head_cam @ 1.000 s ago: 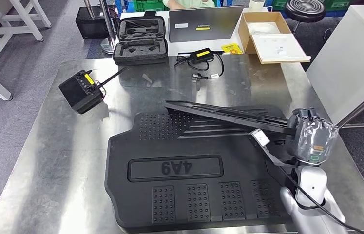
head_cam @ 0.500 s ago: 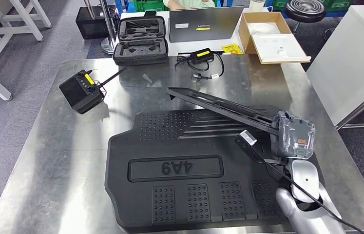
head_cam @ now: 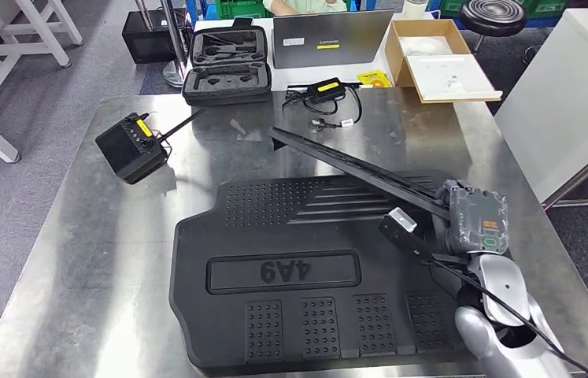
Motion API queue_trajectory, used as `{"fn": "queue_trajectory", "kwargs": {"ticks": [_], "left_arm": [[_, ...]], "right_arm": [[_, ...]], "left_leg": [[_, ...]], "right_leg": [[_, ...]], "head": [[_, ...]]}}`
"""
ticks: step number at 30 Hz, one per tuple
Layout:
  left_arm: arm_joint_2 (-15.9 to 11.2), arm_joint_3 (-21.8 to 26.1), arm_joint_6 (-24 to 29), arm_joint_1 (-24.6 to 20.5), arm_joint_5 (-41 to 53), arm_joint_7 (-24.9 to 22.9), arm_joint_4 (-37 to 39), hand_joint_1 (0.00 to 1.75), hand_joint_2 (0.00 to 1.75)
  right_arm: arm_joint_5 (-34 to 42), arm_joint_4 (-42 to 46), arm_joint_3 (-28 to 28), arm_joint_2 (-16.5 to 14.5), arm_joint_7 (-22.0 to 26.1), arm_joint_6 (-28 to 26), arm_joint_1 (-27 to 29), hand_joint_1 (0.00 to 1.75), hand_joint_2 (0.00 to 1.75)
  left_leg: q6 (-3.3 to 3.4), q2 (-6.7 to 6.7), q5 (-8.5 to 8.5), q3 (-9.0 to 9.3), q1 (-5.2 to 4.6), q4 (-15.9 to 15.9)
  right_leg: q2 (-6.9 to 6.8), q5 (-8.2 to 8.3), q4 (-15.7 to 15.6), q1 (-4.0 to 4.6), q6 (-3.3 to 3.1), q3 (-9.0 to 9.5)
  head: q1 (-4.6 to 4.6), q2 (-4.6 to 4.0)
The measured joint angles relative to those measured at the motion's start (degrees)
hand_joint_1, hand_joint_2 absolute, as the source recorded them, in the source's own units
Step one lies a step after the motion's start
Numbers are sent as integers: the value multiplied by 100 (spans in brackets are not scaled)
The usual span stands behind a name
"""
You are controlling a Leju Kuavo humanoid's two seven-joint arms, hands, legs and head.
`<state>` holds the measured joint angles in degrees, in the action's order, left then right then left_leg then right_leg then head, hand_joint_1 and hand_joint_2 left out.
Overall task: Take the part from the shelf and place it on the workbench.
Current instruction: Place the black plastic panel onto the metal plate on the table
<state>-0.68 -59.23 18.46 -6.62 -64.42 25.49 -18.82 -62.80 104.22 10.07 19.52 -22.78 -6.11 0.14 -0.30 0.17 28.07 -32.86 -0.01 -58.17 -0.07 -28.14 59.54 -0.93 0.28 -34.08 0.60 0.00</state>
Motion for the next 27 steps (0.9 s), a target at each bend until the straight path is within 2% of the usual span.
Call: {"fn": "queue_trajectory", "kwargs": {"ticks": [12, 15, 20, 27], "left_arm": [[0, -9, -3, -3, 0, 2, 8, 0, 175], [-1, -27, -54, -3, -1, 4, 26, 0, 175], [-6, -33, -165, -3, -1, -5, 57, 0, 175], [-7, -35, -188, -3, -1, -9, 92, 0, 175]], "right_arm": [[53, 316, 23, 101, 27, 18, 58, 175, 175], [376, 439, 25, 126, -80, 400, 58, 175, 175], [1198, 688, 68, 225, -561, 1181, 38, 175, 175], [1387, 887, 144, 348, -694, 1347, 23, 175, 175]], "left_leg": [[0, 0, 0, 0, 0, 0], [0, 0, 0, 0, 0, 0], [0, 0, 0, 1, 0, 0], [0, 0, 0, 3, 0, 0]], "right_leg": [[0, 0, 0, 0, 0, 0], [0, 0, 0, 0, 0, 0], [0, 0, 0, 0, 0, 4], [0, 0, 0, 0, 0, 5]], "head": [[1, 0], [0, 0], [1, 0], [1, 0]]}}
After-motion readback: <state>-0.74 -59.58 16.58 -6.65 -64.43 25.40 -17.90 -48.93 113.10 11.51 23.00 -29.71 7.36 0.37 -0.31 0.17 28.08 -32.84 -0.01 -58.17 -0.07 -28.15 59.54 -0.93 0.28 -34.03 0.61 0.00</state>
